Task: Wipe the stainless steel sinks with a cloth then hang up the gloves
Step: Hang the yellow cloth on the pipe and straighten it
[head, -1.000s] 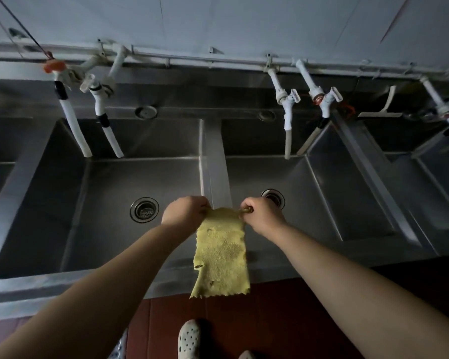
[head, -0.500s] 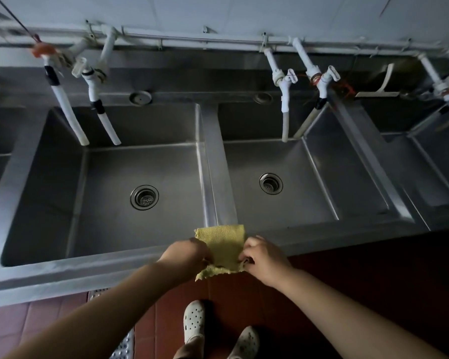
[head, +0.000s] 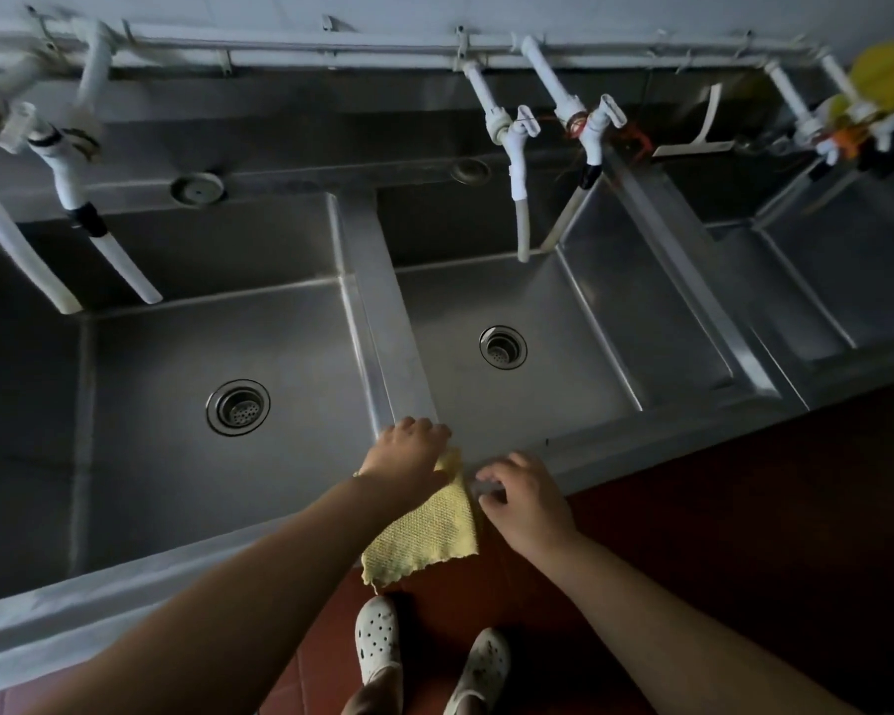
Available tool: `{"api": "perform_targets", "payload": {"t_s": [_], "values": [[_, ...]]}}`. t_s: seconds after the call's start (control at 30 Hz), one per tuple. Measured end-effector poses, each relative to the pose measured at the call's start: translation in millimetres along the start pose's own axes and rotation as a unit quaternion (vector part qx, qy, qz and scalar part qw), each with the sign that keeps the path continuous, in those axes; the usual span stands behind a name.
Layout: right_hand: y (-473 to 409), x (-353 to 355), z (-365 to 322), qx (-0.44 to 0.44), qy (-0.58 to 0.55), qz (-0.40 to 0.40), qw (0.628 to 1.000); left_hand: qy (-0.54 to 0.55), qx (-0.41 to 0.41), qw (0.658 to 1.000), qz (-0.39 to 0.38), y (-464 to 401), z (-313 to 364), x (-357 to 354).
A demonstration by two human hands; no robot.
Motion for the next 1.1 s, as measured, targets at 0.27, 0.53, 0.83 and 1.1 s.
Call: {"api": "perform_targets", "payload": {"t_s": [0.27, 0.53, 0.83, 1.1], "values": [[5.2, 15.9, 22.2, -0.077, -0.160, -0.026, 0.984, 0.057, -0.066, 0.994, -0.066, -24.4, 19.8, 18.0], [6.3, 84.9, 69.8, -0.180, -0.383, -0.020, 0.906, 0.137, -0.137, 0.979, -0.072, -108.9, 112.5, 62.7], [13.0, 226.2, 254.5, -0.239, -0.460, 0.133, 0.845, 0.159, -0.179, 0.971, -0.007, -227.1, 296.1, 51.3], [38.4, 335.8, 430.8, -0.233, -0.443, 0.170, 0.849, 0.196, -0.177, 0.964, -0.001, -320.6, 460.8, 2.0]]}}
Point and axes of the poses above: each hand's wrist, its own y-axis away from the middle knuckle, its own x-axis out of the back of the hand, z = x × y, the point moved 1 cm from there along -y, towards the middle knuckle, and after that the axes turned 10 degrees about -x, right-handed, at the moved point
